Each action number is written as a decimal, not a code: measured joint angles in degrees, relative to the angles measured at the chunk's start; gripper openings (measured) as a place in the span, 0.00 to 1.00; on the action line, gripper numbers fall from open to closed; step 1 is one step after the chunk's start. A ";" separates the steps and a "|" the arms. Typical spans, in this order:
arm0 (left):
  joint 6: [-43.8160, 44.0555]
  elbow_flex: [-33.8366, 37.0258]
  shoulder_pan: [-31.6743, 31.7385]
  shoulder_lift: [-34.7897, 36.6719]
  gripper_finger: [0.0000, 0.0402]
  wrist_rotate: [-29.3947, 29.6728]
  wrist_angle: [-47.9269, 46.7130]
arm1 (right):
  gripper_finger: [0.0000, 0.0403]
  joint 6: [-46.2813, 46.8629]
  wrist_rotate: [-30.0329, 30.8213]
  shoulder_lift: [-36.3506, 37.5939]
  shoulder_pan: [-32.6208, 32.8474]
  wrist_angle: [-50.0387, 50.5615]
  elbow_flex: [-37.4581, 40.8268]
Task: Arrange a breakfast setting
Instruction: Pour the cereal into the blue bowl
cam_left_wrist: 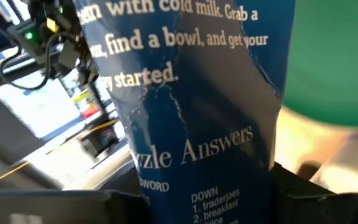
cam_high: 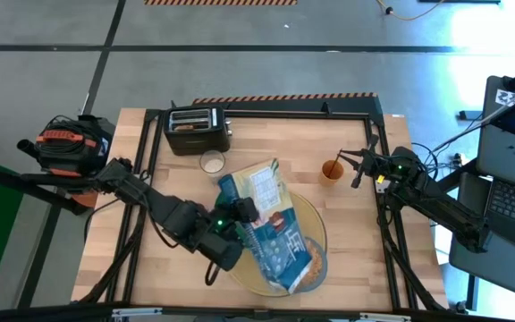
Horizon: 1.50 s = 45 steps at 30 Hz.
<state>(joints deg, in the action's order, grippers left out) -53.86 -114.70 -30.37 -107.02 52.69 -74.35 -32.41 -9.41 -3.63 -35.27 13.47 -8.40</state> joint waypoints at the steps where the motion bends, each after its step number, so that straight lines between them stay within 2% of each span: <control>1: -0.65 0.00 -0.11 -0.02 0.36 1.04 -0.06 | 0.08 -0.02 0.00 -0.01 0.00 0.00 0.00; 9: -2.22 0.00 -0.20 -0.02 0.35 3.01 0.72 | 0.08 -0.02 0.00 0.01 0.00 -0.02 0.00; 15: 0.98 -0.31 -0.13 0.04 0.35 3.24 0.07 | 0.08 -0.04 0.00 0.01 0.00 -0.02 0.00; 33: 22.28 -0.86 0.82 3.00 0.35 -12.08 -5.93 | 0.08 -0.06 0.00 0.00 0.00 -0.11 0.00; 42: 26.73 -0.87 7.32 7.76 0.35 -21.13 -1.80 | 0.08 -0.06 -0.15 -0.01 0.00 -0.55 0.00; 45: 26.74 -0.87 10.51 10.31 0.35 -25.74 0.41 | 0.08 -0.06 -0.17 0.00 0.00 -0.62 0.00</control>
<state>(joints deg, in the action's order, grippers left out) -27.11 -115.57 -19.86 -96.72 26.95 -73.93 -32.47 -9.58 -3.63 -35.27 12.85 -8.40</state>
